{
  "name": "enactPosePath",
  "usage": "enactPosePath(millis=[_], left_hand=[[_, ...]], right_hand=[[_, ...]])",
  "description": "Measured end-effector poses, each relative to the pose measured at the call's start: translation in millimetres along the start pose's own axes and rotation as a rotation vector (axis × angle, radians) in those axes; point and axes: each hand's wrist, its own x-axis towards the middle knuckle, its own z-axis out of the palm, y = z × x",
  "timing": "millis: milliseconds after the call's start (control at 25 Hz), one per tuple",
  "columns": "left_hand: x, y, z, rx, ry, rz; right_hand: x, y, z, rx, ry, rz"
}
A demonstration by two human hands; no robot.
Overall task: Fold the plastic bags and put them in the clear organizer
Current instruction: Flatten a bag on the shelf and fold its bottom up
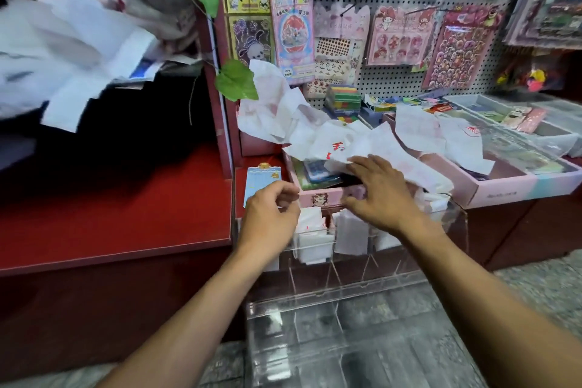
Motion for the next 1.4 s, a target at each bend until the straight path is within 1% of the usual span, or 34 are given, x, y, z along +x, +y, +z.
enactPosePath(millis=[80,160,200,280,320,360,480,600,680,720,840,880,1040,1080,1120,1200,1280,1320,1400], left_hand=[[0,1,-13,-0.019,0.039,-0.008],[-2,2,-24,-0.025,0.036,-0.015],[-5,2,-28,-0.020,0.020,-0.013],[-10,0,-35,0.001,-0.010,-0.026],[-11,-2,-37,0.001,-0.011,-0.045],[-11,-4,-39,-0.019,-0.002,-0.071],[-10,-6,-44,-0.189,0.069,-0.184],[-9,-7,-47,-0.383,0.173,-0.333],[-10,-5,-51,-0.535,0.175,-0.448],[-10,-5,-53,-0.558,0.141,-0.487],[-14,-4,-50,-0.427,-0.013,-0.481],[-14,-4,-47,-0.407,-0.034,-0.472],[-8,-7,-44,-0.455,0.009,-0.474],[-7,-7,-44,-0.483,0.032,-0.465],[-6,-7,-45,-0.509,0.063,-0.449],[-7,-6,-51,-0.489,0.130,-0.403],[-7,-11,-68,-0.303,0.188,-0.337],[-6,-17,-79,-0.176,0.214,-0.308],[-8,-28,-105,0.065,0.295,-0.253]], right_hand=[[0,-9,-1,0.080,0.153,0.042],[-2,-21,-7,0.215,0.276,0.059],[-2,-28,-10,0.262,0.315,0.020],[-1,-44,-15,0.269,0.370,-0.144],[-2,-52,-16,0.257,0.357,-0.219],[-3,-60,-15,0.259,0.305,-0.265],[-11,-79,-13,0.346,0.071,-0.281],[-17,-86,-10,0.439,-0.034,-0.266],[-18,-91,-10,0.516,-0.062,-0.269],[-18,-94,-9,0.544,-0.079,-0.277],[-20,-99,-6,0.672,-0.130,-0.280],[-21,-98,-6,0.747,-0.139,-0.255],[-22,-94,-13,1.049,-0.183,-0.134],[-21,-95,-15,1.113,-0.150,-0.103],[-19,-95,-17,1.154,-0.079,-0.050],[-14,-92,-15,1.121,0.109,0.095],[-9,-87,-13,0.946,0.281,0.215],[-8,-86,-12,0.835,0.325,0.239],[-4,-84,-8,0.663,0.308,0.221]])
